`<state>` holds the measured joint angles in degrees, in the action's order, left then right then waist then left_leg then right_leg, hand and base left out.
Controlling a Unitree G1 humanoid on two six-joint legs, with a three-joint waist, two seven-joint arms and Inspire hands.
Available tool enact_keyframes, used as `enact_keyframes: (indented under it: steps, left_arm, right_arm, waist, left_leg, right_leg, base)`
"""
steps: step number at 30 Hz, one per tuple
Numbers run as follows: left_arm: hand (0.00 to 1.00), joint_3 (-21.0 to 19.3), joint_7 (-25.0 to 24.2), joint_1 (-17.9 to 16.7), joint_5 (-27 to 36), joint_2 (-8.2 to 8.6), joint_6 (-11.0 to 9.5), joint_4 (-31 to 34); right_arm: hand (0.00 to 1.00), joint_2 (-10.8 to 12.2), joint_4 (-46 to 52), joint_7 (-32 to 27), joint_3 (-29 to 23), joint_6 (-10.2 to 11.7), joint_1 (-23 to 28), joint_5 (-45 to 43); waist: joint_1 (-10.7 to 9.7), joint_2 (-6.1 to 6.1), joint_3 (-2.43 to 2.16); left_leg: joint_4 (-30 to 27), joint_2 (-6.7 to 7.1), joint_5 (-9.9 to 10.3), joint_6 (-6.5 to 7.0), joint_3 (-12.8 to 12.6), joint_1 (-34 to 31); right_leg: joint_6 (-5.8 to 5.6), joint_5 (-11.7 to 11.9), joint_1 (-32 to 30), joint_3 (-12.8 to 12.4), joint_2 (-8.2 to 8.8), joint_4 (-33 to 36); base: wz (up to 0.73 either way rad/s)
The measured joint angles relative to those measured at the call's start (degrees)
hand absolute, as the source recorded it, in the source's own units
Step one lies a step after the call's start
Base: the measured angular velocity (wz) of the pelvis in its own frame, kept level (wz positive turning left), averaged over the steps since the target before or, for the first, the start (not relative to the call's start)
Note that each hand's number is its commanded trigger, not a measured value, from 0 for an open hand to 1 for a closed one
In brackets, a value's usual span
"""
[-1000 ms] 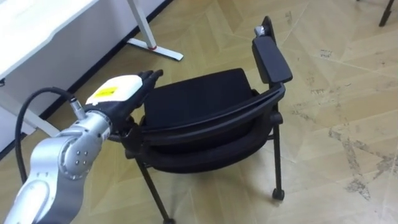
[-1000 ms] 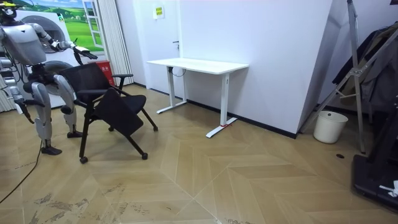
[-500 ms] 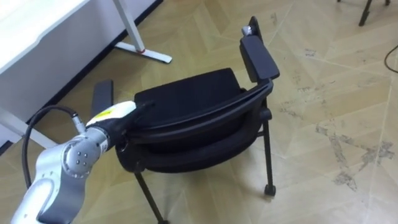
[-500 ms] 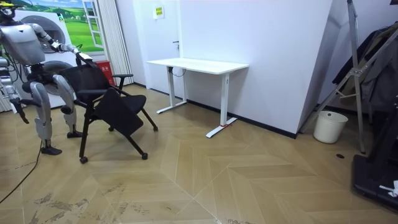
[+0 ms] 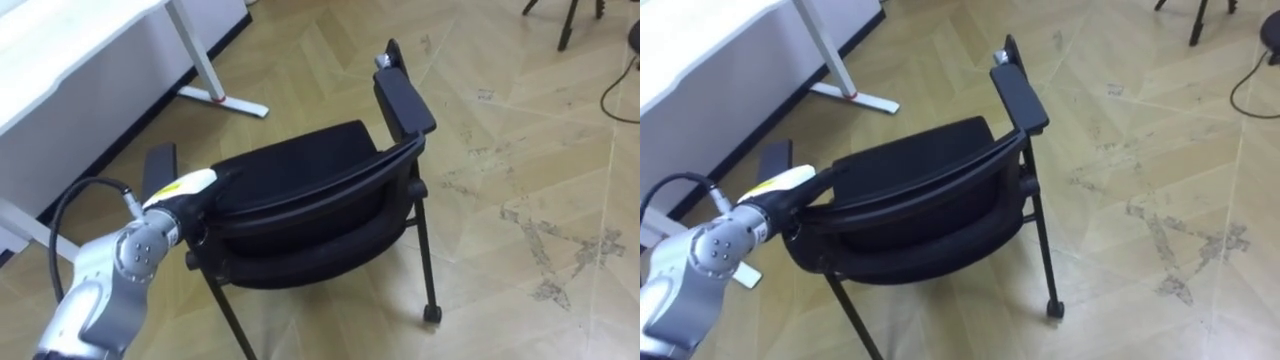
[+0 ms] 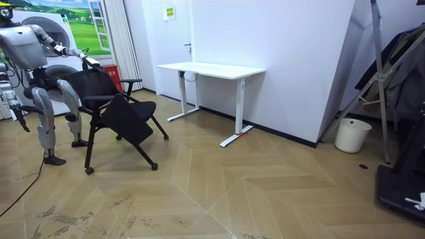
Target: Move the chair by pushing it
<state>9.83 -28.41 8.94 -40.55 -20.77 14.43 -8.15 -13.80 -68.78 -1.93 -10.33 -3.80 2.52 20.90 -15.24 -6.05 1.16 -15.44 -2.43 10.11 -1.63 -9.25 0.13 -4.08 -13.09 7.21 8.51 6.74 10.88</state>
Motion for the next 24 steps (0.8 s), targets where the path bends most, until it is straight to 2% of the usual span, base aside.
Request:
enact_keyframes:
  steps: [6, 9, 10, 11, 12, 16, 24]
  left_arm:
    - [0.0, -0.4, 2.1, 3.0, 0.4, 0.23, -0.7, -6.9]
    - [0.0, -0.8, 2.0, 3.4, 0.5, 0.18, -0.8, -7.6]
    - [0.38, -0.8, 2.0, 3.4, 0.6, 0.17, -0.8, -7.6]
    - [0.62, -0.7, 2.0, 3.6, 0.6, 0.17, -1.0, -7.9]
    - [0.98, -0.7, 2.0, 3.8, 0.6, 0.18, -1.1, -8.2]
    - [1.0, -0.7, 2.1, 4.3, 1.7, 0.16, -1.3, -9.1]
    - [1.0, 1.3, 2.0, 4.3, 1.5, -0.96, -3.6, -9.7]
  right_arm:
    - [0.0, 0.0, 0.0, 0.1, 0.0, -0.8, 1.4, -0.6]
    - [0.0, 0.0, 0.0, 0.1, -0.1, -1.0, 1.4, -0.8]
    - [0.0, 0.0, 0.0, 0.2, 0.0, -1.1, 1.4, -0.9]
    - [0.0, 0.0, 0.0, 0.2, 0.0, -1.1, 1.4, -1.0]
    - [0.0, 0.1, 0.0, 0.2, 0.0, -1.1, 1.4, -1.0]
    - [0.0, 0.0, 0.1, 0.0, 0.0, -1.1, 1.3, -1.0]
    - [0.0, -0.1, 0.1, 0.1, -0.1, -1.1, 1.1, -1.8]
  waist:
    - [0.0, 1.41, -0.77]
    - [0.1, 1.74, -0.79]
    - [0.1, 1.71, -0.79]
    - [0.1, 1.69, -0.78]
    - [0.1, 1.67, -0.77]
    - [-0.1, 1.09, -0.58]
    - [-0.6, 0.16, -0.52]
  left_leg:
    - [0.0, 0.0, 0.0, 0.0, -0.5, 0.6]
    - [0.0, 0.01, 0.0, 0.01, -1.1, 0.7]
    - [0.0, 0.01, 0.1, 0.06, -1.2, 0.7]
    - [0.0, 0.01, 0.1, 0.07, -1.3, 0.7]
    - [0.0, 0.01, 0.1, 0.07, -1.3, 0.7]
    - [0.0, -0.19, 0.5, 0.2, -1.3, 0.6]
    - [0.1, -0.19, 0.5, 0.23, -1.2, 0.6]
  right_leg:
    - [0.0, 0.0, 0.3, -1.1, -0.04, 0.0]
    - [0.01, 0.0, 0.2, -2.3, -0.08, -0.1]
    - [0.0, 0.0, 0.1, -2.5, -0.08, -0.1]
    - [0.0, 0.0, 0.1, -2.6, -0.1, -0.1]
    - [0.01, 0.0, 0.1, -2.7, -0.13, -0.1]
    - [0.05, 0.0, 0.1, -3.5, -0.52, -0.1]
    - [0.1, 0.0, 0.2, -3.7, -0.59, -0.1]
  base:
    - [-0.07]
    - [-0.07]
    - [0.0]
    - [0.0]
    - [0.0]
    - [0.0]
    - [0.0]
